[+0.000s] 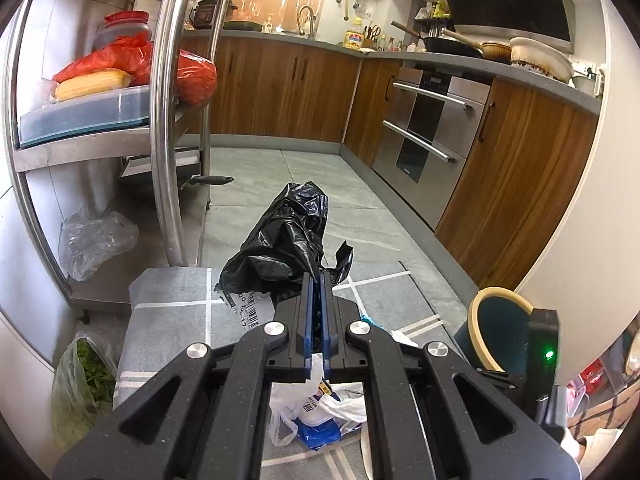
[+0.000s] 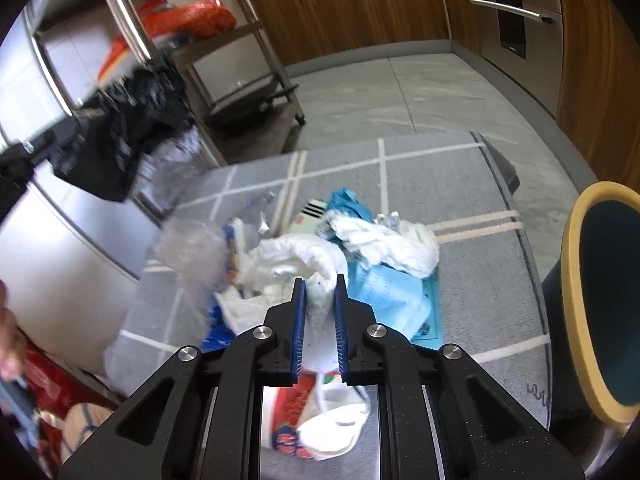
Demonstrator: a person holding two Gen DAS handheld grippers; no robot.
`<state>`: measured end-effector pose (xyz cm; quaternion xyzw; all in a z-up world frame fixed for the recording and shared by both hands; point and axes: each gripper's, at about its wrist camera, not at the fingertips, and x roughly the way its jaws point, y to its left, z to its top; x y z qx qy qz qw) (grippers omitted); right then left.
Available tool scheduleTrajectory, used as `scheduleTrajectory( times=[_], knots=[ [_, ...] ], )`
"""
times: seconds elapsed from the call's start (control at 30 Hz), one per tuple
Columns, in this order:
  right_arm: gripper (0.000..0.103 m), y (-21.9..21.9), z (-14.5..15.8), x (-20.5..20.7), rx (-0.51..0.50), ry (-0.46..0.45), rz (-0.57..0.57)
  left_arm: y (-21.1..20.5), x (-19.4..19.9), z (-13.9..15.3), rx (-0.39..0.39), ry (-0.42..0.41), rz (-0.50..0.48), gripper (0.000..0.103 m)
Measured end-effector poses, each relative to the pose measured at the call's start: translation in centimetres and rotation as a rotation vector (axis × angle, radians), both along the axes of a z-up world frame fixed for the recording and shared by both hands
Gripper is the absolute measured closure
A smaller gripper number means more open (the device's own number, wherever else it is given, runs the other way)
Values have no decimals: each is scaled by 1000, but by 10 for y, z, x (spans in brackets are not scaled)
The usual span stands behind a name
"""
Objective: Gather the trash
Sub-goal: 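Lift the black bag with the left gripper while the right gripper lifts the tissue toward the bin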
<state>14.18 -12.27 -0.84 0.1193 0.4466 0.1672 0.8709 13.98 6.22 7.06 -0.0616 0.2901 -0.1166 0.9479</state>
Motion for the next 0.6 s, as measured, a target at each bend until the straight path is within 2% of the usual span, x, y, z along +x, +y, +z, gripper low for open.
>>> scheduleTrajectory(
  times=[0.37,0.6],
  knots=[
    [90,-20,71,-16,113,-120,-4,-4,-17,13,-24,-31,-8,101],
    [90,-52,104,-36,104,-183,-37,-20,-28,18,-43,-42,-44,101]
  ],
)
